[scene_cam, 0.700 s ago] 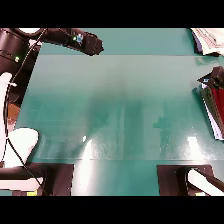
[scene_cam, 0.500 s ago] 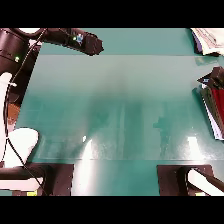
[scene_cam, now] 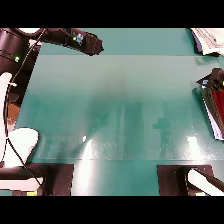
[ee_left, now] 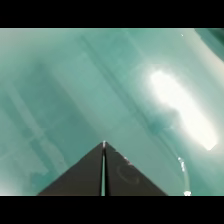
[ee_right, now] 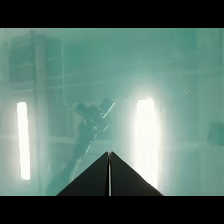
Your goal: Fold the shirts.
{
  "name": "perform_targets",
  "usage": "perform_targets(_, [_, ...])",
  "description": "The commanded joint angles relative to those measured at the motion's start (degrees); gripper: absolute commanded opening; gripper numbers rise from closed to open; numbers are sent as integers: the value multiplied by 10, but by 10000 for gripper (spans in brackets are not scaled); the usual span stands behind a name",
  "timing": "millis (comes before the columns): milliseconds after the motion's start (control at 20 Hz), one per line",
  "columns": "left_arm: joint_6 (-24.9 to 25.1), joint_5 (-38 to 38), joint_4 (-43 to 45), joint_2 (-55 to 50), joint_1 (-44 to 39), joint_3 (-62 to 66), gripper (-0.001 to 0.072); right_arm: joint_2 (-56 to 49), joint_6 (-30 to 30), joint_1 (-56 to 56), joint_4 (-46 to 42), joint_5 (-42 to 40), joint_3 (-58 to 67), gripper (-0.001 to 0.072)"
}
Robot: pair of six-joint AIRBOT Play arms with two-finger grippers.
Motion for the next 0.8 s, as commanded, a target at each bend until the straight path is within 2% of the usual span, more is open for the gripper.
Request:
perform_targets(0, [-3,36,-10,0,0,0,24,0,0,0,0,15,0,15])
perform_targets(100, [-19,12,-9,7,9,6,24,0,0,0,0,15,0,15])
perform_targets(200, [-30,-74,7,37,37,9,23,0,0,0,0,16,0,14])
perform_targets(450, [-61,-262,236,160,129,8,24,0,-15,0,0,15,0,15])
perform_targets(550, [-66,-285,284,210,167,-16,24,0,-15,0,0,10,0,15])
perform_targets(700, [-93,-280,290,294,234,-123,27,0,-27,0,0,10,0,15])
perform_targets(750, [-96,-280,290,323,257,-179,228,0,-30,0,0,10,0,14])
